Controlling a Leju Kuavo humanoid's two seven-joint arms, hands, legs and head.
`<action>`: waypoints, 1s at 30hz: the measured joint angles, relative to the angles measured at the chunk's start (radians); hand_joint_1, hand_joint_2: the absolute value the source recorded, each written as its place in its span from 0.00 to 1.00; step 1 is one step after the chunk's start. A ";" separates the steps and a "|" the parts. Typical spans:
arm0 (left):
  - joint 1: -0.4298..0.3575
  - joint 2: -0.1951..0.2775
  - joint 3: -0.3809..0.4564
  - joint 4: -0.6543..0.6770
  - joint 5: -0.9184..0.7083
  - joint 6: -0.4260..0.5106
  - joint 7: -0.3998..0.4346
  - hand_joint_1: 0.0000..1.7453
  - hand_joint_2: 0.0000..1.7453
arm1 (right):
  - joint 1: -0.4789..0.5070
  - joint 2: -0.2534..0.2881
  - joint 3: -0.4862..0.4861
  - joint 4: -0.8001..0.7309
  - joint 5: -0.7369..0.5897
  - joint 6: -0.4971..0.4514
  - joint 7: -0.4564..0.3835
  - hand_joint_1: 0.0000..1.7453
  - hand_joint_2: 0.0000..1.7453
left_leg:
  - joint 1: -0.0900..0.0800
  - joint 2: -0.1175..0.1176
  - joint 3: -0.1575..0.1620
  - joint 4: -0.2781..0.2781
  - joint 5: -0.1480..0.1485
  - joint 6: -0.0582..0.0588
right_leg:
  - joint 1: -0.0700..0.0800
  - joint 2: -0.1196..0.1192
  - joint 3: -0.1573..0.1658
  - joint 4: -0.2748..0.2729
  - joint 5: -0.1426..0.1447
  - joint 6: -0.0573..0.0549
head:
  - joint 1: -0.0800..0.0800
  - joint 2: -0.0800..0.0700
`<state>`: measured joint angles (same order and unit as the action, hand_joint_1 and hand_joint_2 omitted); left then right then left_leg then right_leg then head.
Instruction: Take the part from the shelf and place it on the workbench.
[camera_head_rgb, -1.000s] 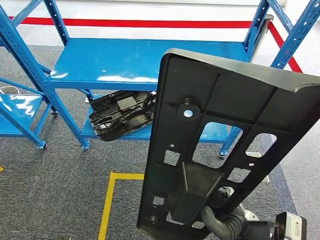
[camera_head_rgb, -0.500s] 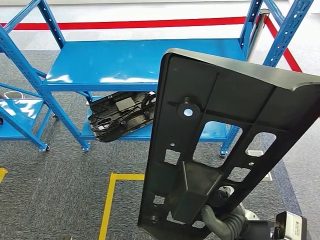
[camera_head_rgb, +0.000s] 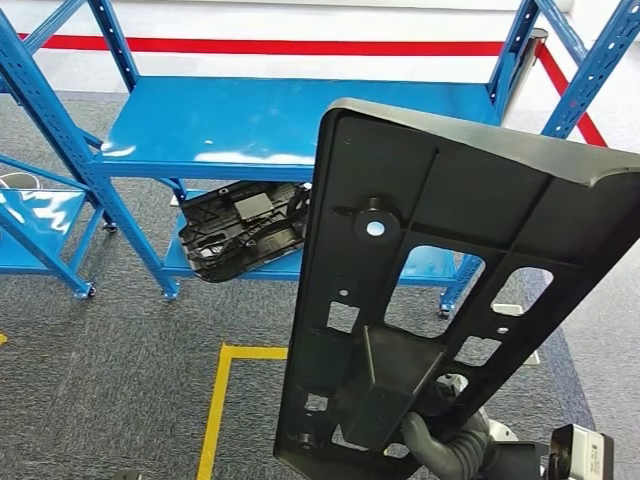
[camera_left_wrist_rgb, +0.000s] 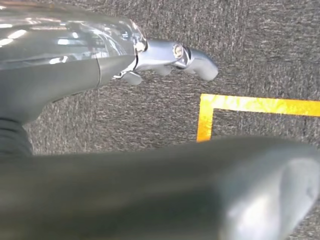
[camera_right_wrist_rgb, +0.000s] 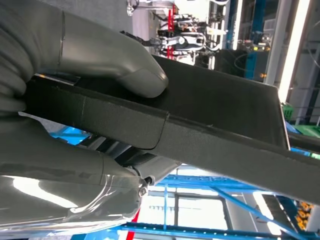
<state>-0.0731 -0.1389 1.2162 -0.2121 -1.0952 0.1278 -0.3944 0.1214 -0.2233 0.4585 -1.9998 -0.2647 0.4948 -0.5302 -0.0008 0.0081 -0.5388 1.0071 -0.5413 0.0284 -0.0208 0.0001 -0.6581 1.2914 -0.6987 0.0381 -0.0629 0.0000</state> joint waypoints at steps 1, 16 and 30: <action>0.000 0.000 0.000 0.000 0.000 0.000 0.000 0.00 1.00 | 0.000 0.000 0.000 0.000 0.000 0.000 0.000 1.00 1.00 | 0.000 0.000 0.001 0.000 0.000 0.000 | 0.000 0.000 -0.006 0.012 0.010 0.002 | 0.000 0.000; 0.001 -0.001 0.000 0.000 0.000 0.000 0.000 0.00 1.00 | 0.000 0.001 0.000 0.001 0.000 0.000 0.000 1.00 1.00 | 0.005 -0.002 -0.125 0.297 -0.141 -0.049 | 0.000 -0.004 0.114 -0.258 0.133 -0.039 | -0.001 0.000; 0.000 0.000 0.000 0.000 0.000 0.000 0.000 0.00 1.00 | -0.001 0.000 0.000 -0.001 0.000 0.000 0.000 1.00 1.00 | -0.002 0.000 0.002 -0.007 0.005 0.005 | 0.005 0.000 0.020 -0.038 0.004 -0.007 | 0.000 0.000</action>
<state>-0.0735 -0.1391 1.2163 -0.2121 -1.0952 0.1276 -0.3945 0.1204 -0.2234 0.4585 -2.0006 -0.2647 0.4948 -0.5303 -0.0031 0.0078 -0.5366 1.0002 -0.5366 0.0331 -0.0160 0.0004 -0.6383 1.2535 -0.6943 0.0311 -0.0629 0.0000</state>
